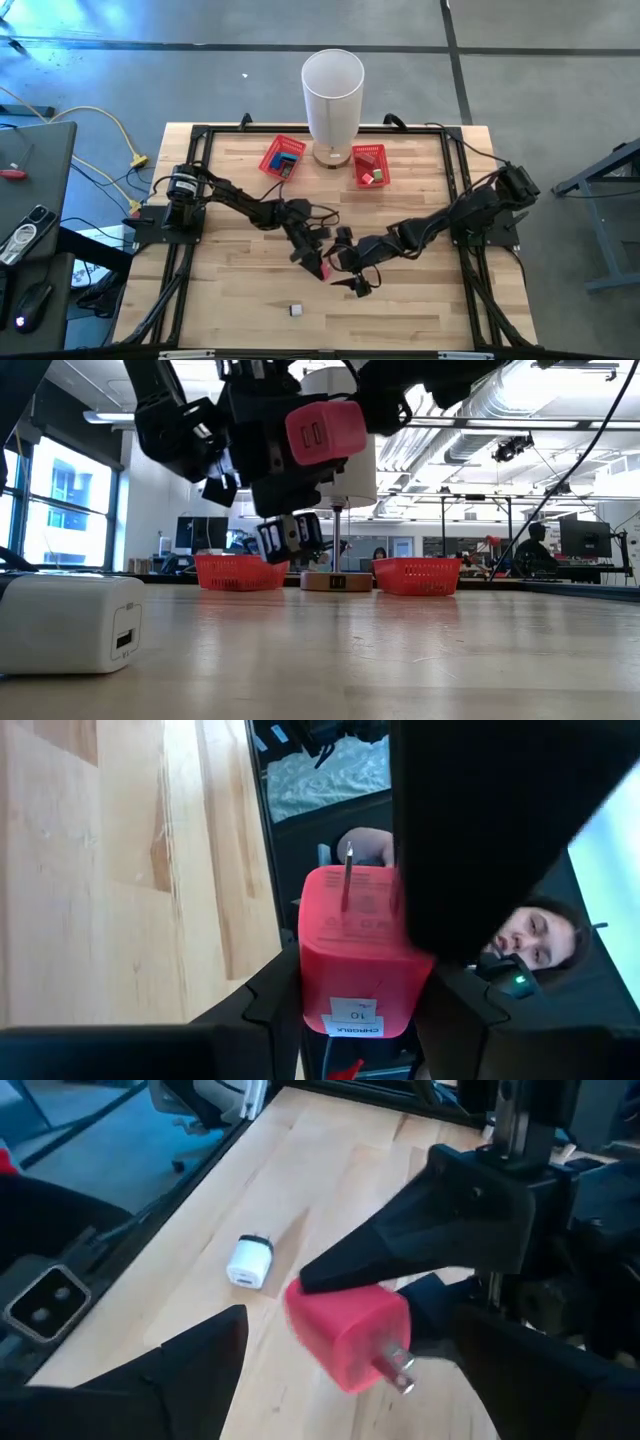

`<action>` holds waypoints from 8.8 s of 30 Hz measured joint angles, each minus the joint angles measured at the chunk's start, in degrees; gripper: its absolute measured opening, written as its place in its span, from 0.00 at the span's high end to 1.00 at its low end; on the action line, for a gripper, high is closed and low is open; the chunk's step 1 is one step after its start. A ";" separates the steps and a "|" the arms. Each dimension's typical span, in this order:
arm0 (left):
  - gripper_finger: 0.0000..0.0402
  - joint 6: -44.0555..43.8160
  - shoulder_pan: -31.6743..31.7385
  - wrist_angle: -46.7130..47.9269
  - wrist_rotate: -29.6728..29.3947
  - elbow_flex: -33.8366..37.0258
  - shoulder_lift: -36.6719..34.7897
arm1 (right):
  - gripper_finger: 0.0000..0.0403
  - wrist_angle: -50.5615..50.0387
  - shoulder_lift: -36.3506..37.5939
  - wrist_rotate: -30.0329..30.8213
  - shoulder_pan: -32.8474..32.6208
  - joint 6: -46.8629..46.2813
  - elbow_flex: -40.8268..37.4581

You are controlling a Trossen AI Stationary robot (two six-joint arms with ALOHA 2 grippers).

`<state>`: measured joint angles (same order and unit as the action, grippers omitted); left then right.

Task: Sort adapters and digital timers
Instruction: Put the pink charger adapter into the right red bin

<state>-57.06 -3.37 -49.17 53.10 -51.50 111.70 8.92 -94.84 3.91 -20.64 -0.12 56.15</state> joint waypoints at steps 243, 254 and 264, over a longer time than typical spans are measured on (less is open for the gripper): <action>0.43 69.05 -11.91 -34.00 -57.81 7.93 -13.31 | 0.65 66.29 5.39 4.99 1.72 9.31 -20.05; 0.44 67.96 -10.56 -34.53 -57.48 7.66 -13.31 | 0.65 65.01 5.39 5.18 1.72 9.33 -20.05; 0.53 68.15 -10.52 -34.59 -56.00 7.66 -13.31 | 0.65 64.57 5.39 5.12 1.72 9.26 -20.05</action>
<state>11.10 -13.89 -83.76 -2.90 -43.83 98.39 73.49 -89.45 9.03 -18.92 9.15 36.10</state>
